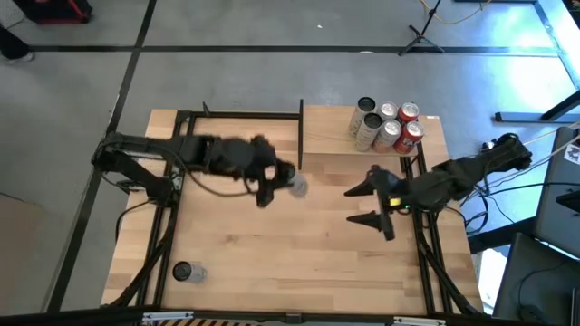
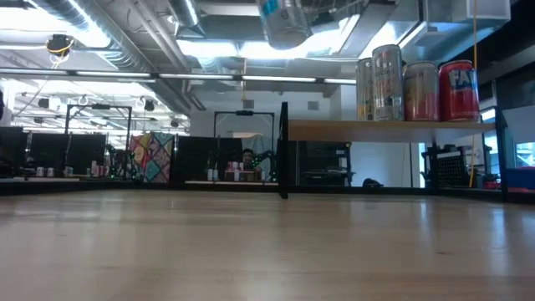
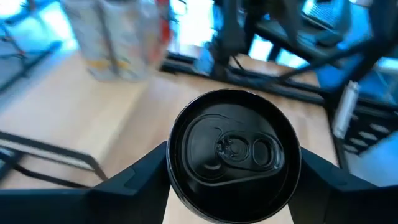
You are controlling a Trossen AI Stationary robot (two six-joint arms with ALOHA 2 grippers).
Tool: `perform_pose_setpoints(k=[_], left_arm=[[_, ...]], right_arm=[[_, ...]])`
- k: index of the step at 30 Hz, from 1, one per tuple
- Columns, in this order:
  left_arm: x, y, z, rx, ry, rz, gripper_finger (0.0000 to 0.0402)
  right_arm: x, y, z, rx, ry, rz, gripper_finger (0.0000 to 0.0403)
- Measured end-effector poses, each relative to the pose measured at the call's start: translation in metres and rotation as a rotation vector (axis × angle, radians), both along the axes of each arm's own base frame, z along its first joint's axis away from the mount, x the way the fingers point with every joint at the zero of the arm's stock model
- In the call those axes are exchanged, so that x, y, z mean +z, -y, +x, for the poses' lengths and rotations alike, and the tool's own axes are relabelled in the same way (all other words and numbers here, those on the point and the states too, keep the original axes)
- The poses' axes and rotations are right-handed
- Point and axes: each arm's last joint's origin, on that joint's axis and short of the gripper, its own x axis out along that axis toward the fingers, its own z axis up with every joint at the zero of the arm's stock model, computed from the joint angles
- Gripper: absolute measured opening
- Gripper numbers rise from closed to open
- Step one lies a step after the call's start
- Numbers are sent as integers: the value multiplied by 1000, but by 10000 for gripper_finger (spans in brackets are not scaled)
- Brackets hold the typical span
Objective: Place canned beverage on shelf
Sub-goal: Put the top white blue soda can on the shelf
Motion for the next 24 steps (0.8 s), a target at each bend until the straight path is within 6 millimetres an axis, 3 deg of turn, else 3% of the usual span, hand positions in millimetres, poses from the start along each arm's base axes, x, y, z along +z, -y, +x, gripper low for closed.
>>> perform_pose_setpoints(k=[4,7,14,18,24], left_arm=[[23,-32,9,37,-6,33,226],[36,-57,27,6,18,17,226],[39,-118,65,-6,-20,128,226],[31,-151,84,-1,4,153,226],[-2,-188,109,-13,-2,78,235]], right_arm=[[4,4,-8,0,9,-1,325],[1,6,-11,-8,-19,-44,325],[-7,10,-14,-76,-99,-87,325],[-13,12,-16,-120,-160,-67,325],[-18,12,-17,-160,-211,-15,325]])
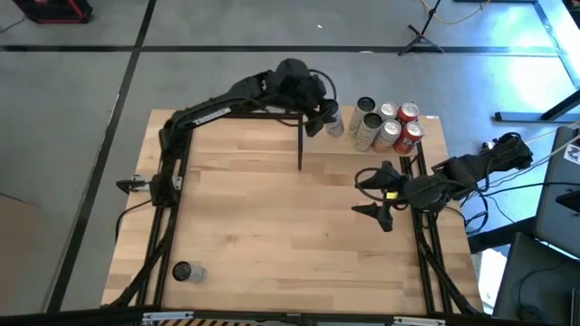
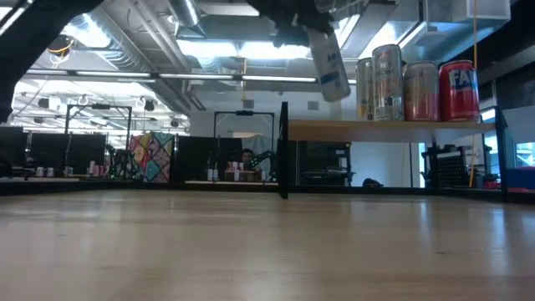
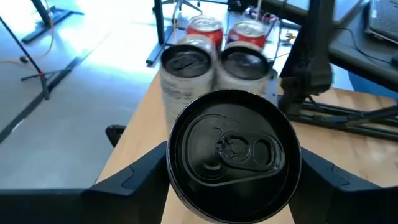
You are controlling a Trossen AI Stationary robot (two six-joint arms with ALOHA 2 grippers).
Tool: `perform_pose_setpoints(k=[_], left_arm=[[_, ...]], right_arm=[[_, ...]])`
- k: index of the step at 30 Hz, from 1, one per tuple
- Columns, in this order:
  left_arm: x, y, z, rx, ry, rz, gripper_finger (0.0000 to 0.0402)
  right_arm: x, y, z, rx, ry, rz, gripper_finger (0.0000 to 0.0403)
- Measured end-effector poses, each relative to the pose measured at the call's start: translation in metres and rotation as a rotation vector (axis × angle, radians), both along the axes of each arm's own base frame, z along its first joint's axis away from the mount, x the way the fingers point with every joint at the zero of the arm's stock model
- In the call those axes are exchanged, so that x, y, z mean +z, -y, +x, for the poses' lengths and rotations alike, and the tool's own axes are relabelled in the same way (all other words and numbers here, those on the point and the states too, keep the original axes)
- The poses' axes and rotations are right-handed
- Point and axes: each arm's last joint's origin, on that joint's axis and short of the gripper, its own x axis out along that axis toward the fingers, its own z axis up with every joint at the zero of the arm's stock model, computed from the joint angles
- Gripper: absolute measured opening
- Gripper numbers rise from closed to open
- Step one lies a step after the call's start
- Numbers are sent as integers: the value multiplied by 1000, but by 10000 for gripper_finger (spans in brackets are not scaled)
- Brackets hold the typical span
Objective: Place canned beverage on shelf
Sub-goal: Put the top white blue soda can on the shelf
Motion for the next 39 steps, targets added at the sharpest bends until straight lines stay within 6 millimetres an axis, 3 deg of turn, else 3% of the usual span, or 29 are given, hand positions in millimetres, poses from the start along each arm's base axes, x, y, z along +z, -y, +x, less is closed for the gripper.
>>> perform_pose_setpoints(k=[8,39], left_arm=[[-26,-14,17,7,-21,-39,240],[-33,-14,18,22,-54,30,254]], right_arm=[[-3,0,-1,-24,-28,29,325],[-4,0,0,-23,-41,21,325]])
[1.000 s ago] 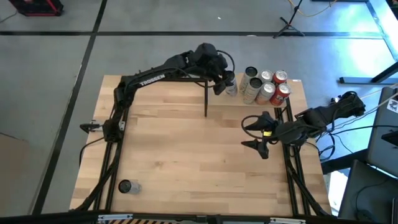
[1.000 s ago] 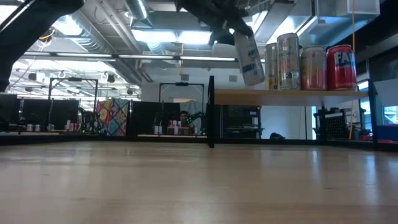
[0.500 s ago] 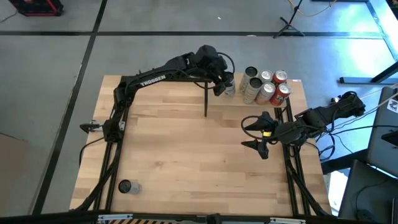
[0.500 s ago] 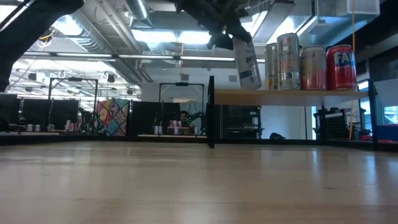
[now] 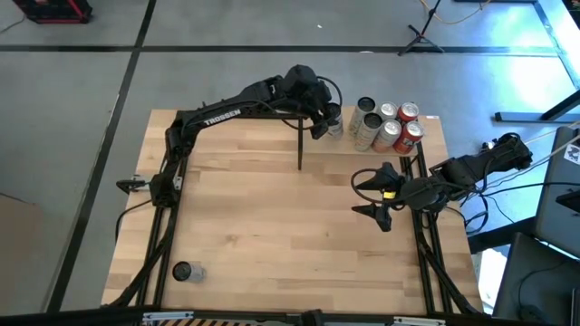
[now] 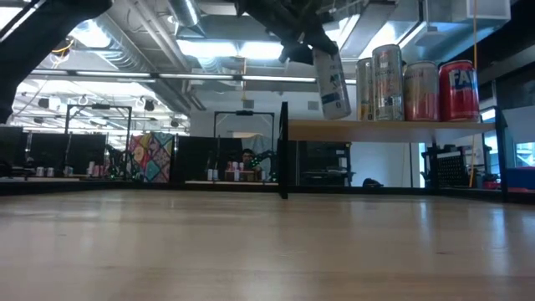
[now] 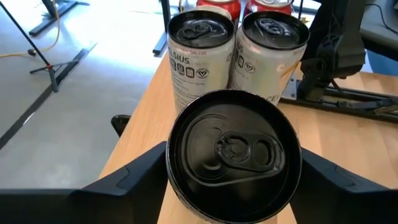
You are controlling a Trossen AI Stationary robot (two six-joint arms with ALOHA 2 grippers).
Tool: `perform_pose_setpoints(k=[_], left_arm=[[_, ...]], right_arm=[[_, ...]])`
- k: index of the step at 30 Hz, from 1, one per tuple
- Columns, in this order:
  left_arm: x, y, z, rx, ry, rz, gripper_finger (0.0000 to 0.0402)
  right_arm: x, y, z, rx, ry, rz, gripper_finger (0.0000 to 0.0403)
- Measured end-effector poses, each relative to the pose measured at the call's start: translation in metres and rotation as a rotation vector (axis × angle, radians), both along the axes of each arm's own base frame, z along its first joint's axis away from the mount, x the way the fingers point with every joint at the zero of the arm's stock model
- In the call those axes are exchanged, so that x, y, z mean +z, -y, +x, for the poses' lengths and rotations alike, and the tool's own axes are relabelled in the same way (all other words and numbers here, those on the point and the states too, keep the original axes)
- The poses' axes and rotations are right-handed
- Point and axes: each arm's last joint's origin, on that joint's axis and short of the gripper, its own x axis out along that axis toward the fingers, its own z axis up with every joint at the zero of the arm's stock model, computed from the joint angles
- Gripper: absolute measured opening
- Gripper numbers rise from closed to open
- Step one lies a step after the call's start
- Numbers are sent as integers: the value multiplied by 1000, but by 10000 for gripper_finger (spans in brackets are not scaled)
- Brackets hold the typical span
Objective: Place canned beverage on shelf
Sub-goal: Put the top white blue soda can on the shelf
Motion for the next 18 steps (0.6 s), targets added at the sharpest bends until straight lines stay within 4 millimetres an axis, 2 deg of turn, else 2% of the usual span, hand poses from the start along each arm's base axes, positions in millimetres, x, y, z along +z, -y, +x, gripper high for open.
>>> perform_pose_setpoints(k=[7,18], left_arm=[[-4,-2,4,-2,6,0,291],[-11,-4,8,-5,2,-3,297]], right_arm=[[-1,0,0,0,-7,-3,325],[-1,0,-1,-4,-14,-2,325]])
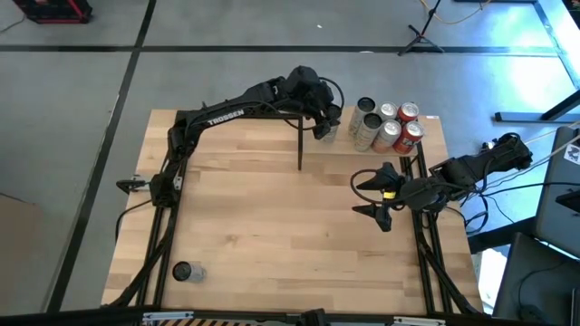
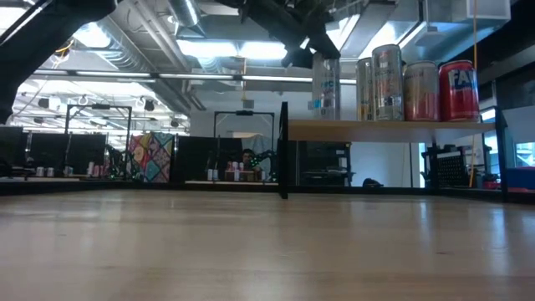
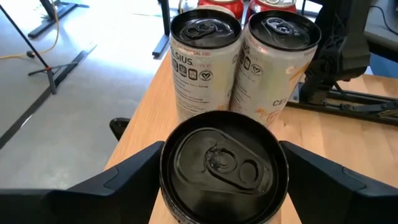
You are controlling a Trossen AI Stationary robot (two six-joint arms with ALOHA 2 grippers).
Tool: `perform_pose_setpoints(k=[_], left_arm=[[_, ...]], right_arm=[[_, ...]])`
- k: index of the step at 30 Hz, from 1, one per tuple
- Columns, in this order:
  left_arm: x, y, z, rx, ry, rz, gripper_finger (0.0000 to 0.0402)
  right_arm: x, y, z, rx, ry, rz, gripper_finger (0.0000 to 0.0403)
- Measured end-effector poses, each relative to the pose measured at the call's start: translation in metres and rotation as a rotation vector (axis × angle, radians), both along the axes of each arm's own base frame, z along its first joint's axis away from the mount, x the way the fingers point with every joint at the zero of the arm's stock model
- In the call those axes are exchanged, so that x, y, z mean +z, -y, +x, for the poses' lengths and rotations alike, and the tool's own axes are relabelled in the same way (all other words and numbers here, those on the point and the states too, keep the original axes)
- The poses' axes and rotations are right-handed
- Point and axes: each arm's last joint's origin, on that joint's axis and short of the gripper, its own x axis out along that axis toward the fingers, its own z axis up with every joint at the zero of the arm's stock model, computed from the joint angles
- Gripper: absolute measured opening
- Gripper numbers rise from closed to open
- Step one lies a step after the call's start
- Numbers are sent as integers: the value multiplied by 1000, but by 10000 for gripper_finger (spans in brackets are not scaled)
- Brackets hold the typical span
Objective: Place canned beverage on shelf
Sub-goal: Put the top white blue soda can on the shelf
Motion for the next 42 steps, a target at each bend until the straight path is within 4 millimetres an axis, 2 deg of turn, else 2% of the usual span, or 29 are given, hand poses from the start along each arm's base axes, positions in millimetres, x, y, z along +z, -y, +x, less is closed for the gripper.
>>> perform_pose_setpoints(k=[9,18,23,27,42], left_arm=[[0,3,1,17,-10,19,295],[-4,-1,7,3,30,21,229],[-9,-4,16,-1,82,37,228],[-10,-6,20,3,112,51,232],[-9,-8,20,13,112,75,297]], right_arm=[[0,0,0,-1,-5,-2,325],[0,0,0,0,-5,-2,325],[0,0,0,0,0,0,325],[0,0,0,-1,1,2,325],[0,0,0,-3,0,3,325]])
